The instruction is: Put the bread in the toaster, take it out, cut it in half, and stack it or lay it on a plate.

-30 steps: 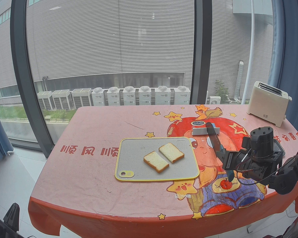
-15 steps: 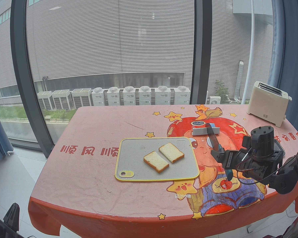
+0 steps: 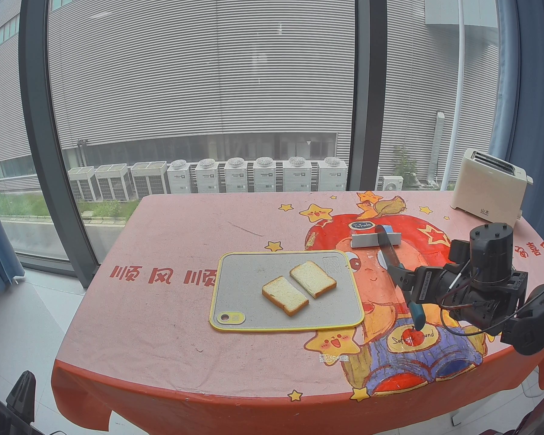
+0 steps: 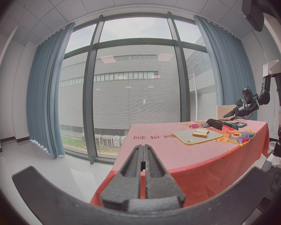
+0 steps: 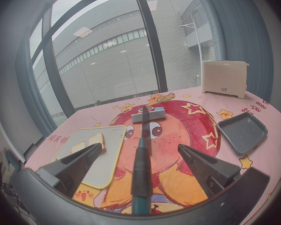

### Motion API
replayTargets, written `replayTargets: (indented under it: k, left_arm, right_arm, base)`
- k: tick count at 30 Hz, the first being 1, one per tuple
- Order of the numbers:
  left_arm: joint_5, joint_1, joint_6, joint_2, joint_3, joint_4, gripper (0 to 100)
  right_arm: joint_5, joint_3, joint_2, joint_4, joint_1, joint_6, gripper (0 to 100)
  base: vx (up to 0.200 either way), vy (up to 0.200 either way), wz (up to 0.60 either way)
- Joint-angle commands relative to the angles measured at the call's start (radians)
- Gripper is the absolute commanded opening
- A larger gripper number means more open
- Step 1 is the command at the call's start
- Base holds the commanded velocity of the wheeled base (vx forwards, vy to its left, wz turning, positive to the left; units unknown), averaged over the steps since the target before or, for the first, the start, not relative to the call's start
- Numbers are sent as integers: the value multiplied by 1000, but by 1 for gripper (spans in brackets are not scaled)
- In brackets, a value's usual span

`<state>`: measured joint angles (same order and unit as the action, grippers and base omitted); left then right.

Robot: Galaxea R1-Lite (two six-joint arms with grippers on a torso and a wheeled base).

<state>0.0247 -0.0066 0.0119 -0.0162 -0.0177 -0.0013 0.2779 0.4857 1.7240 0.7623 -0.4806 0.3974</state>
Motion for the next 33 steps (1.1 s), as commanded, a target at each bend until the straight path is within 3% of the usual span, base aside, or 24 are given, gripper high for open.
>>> replayTargets:
  k: [1,5,9,21,25,33]
  left_arm:
    - [0,0,0,16,18,0,0]
    - [0,0,0,16,18,0,0]
    - [0,0,0,16,18,0,0]
    - [0,0,-1,16,18,0,0]
    - [0,0,0,16,18,0,0]
    - [0,0,0,16,18,0,0]
  right_arm:
    - [1,-3,-80,-8,-41,-2,100]
    - [26,-9,-110,-12,-78,-11,100]
    - [37,-27,-113,-3,-81,-57,100]
    - [35,-29,-178,-3,-90,-69,100]
    - [20,-47,-242,-15,-167,-74,100]
    - [18,-72,-254,-14,-179,-77,100]
  base:
    - [0,0,0]
    - [0,0,0]
    - [0,0,0]
    - [0,0,0]
    - [0,0,0]
    - [0,0,0]
